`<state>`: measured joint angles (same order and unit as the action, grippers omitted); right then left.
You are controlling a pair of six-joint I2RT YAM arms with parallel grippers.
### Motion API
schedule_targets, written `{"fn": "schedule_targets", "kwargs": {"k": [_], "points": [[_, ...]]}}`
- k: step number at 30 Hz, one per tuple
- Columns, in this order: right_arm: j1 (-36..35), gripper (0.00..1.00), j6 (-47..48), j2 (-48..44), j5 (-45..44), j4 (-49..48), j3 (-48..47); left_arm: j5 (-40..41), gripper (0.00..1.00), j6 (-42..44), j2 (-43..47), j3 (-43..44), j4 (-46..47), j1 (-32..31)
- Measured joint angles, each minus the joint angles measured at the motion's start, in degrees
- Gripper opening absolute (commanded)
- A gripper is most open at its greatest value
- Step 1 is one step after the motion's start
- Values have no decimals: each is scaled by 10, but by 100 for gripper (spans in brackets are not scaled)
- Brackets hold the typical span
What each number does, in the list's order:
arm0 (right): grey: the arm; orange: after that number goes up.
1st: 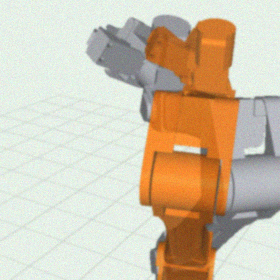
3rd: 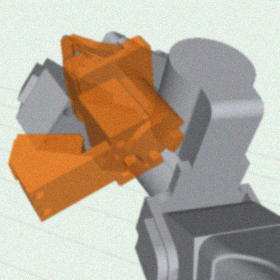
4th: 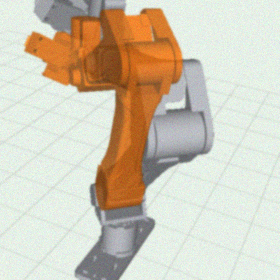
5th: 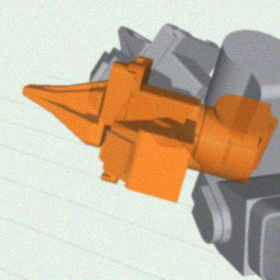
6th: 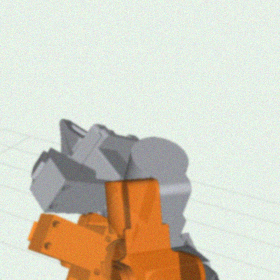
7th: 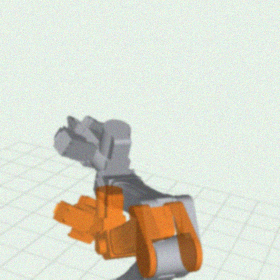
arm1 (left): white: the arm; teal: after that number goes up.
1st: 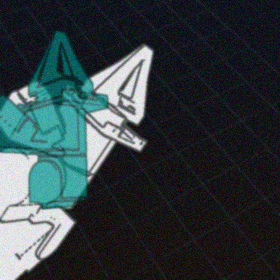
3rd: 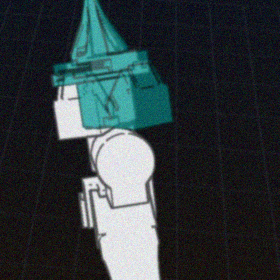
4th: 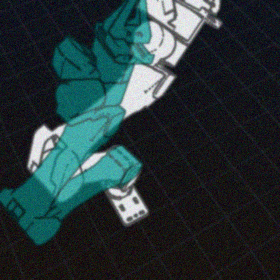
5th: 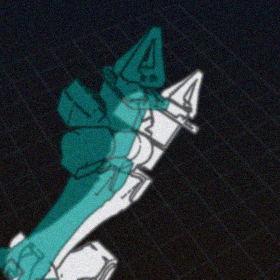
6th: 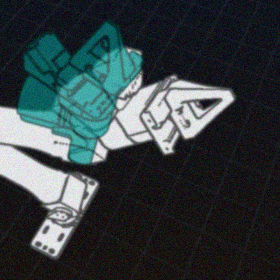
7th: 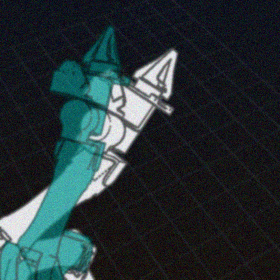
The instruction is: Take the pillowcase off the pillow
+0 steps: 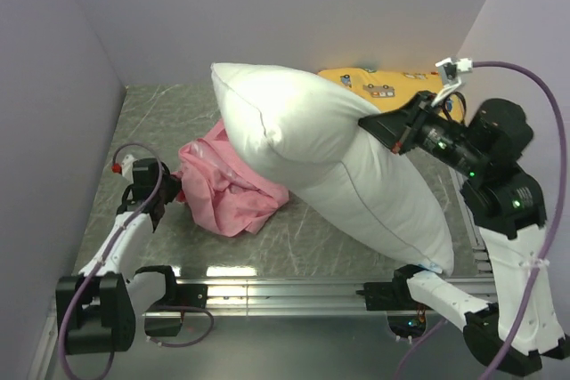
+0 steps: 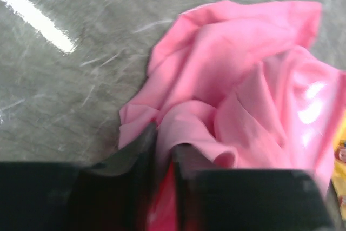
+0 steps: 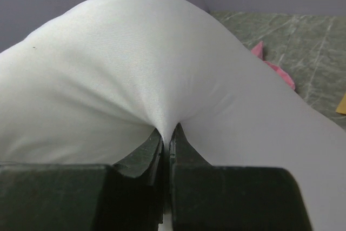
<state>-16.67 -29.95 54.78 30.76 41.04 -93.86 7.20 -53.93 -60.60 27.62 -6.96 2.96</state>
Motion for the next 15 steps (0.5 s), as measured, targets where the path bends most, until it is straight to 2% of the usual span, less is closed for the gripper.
{"fn": "schedule_targets", "kwargs": {"k": [1,2,5,10,15], "points": [[-9,0,5,9,-23,-11,9,-4,38,4,15,0,-2,0],[-21,0,11,15,-50,-21,20,-7,53,7,33,0,-6,-1],[-86,0,40,38,-169,-74,78,-14,72,17,85,3,-27,-2],[-205,0,78,96,-309,-199,210,-21,81,33,143,50,-91,-2],[-293,0,77,142,-368,-329,340,-38,83,52,180,122,-135,-3]]}}
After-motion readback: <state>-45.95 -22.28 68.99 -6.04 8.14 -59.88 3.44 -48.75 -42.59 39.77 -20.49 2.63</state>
